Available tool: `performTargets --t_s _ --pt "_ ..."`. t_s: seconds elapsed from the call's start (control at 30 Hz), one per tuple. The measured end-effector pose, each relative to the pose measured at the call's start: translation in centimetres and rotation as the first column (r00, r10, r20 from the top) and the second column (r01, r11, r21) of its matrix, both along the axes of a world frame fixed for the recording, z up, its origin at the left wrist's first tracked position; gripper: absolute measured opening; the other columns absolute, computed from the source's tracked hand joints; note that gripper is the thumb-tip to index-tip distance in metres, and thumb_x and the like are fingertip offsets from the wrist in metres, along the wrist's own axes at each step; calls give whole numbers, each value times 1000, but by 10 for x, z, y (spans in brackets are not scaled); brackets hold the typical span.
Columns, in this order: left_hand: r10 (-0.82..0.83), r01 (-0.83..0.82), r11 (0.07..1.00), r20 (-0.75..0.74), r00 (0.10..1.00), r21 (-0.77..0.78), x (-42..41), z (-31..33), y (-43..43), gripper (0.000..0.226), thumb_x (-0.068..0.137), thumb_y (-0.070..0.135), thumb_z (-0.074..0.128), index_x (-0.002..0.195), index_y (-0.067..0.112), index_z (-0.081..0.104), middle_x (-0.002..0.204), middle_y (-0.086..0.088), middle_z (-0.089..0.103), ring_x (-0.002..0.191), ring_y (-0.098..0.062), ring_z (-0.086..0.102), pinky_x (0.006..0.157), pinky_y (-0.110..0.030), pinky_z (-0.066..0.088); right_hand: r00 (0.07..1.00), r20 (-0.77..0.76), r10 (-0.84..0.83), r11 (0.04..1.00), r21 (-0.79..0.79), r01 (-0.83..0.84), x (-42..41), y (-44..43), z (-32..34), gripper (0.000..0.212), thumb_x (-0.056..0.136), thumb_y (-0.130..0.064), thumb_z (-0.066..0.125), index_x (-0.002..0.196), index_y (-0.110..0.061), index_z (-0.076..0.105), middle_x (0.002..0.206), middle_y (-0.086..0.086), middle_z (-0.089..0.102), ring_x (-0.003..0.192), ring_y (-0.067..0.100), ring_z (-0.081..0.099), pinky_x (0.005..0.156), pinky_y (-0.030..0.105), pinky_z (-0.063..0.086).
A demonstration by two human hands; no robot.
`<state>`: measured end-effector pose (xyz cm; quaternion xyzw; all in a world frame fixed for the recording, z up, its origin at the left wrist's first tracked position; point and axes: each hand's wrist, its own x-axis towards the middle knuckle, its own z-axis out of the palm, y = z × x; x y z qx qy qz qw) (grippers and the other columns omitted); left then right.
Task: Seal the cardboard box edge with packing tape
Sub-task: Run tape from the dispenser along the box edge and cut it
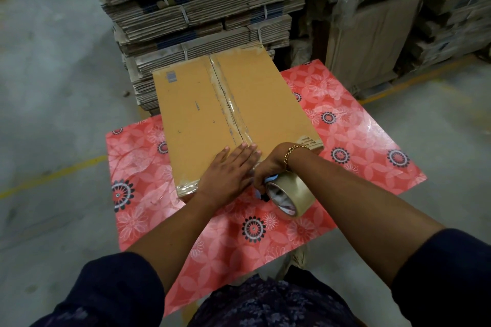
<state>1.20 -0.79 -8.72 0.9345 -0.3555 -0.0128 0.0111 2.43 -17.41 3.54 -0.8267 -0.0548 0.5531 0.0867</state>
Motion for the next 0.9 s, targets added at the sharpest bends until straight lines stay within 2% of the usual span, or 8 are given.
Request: performTargets --t_s 0.03,0.13,0.23,0.3,0.4,0.53,0.7,0.9 --pt "5 -5 1000 2 1000 0 0 0 0 64 102 51 34 160 24 24 168 1 28 155 -19 27 122 -48 27 999 32 20 1000 2 -20 -1 0 -6 14 92 -24 61 90 -11 65 91 10 58 76 24 51 82 35 46" --pt "21 -21 1000 23 1000 3 0 -3 -1 63 104 52 33 160 25 26 168 2 30 154 -18 28 122 -48 30 995 29 93 987 -135 -88 -29 -11 -24 50 79 -29 73 127 -16 67 131 6 62 109 23 60 110 44 44" --pt "20 -19 1000 66 998 -6 1 -6 0 62 104 53 35 159 24 30 167 2 32 153 -18 31 121 -47 32 991 65 119 971 -218 -102 -72 -29 -46 52 74 -45 68 116 -15 74 103 4 70 97 25 65 98 40 51" --pt "16 -15 1000 67 998 -14 0 -5 -1 62 104 52 31 159 24 31 166 1 33 153 -18 32 120 -47 32 966 253 62 980 -199 -11 -98 -44 -55 62 69 -58 69 118 -20 68 115 6 71 106 28 66 81 34 49" --pt "13 -12 1000 69 998 -12 -2 -3 -1 63 103 52 24 159 23 32 166 0 33 153 -19 32 120 -48 32 912 400 92 989 -144 -36 -117 -62 -75 72 72 -61 67 131 -22 52 118 8 68 106 32 66 79 37 52" --pt "23 -23 1000 52 998 -3 -2 -2 -2 64 104 54 26 160 24 26 168 0 28 155 -19 27 122 -48 27 809 563 169 983 -39 -179 -130 -77 -97 84 82 -47 65 152 -27 25 136 6 61 118 33 60 89 42 47" --pt "23 -23 1000 35 999 13 -3 -2 -1 67 104 57 27 162 25 19 171 1 20 157 -18 20 124 -49 23 515 696 500 839 -245 -485 -131 -89 -141 81 76 -19 71 150 -18 38 112 6 68 102 30 61 93 51 46" --pt "34 -35 999 46 998 24 -4 0 -1 64 105 51 34 162 25 21 170 1 22 157 -18 21 123 -49 25 391 771 502 818 -276 -505 -141 -89 -170 84 76 -15 69 153 -18 34 106 9 66 92 29 57 84 47 47"
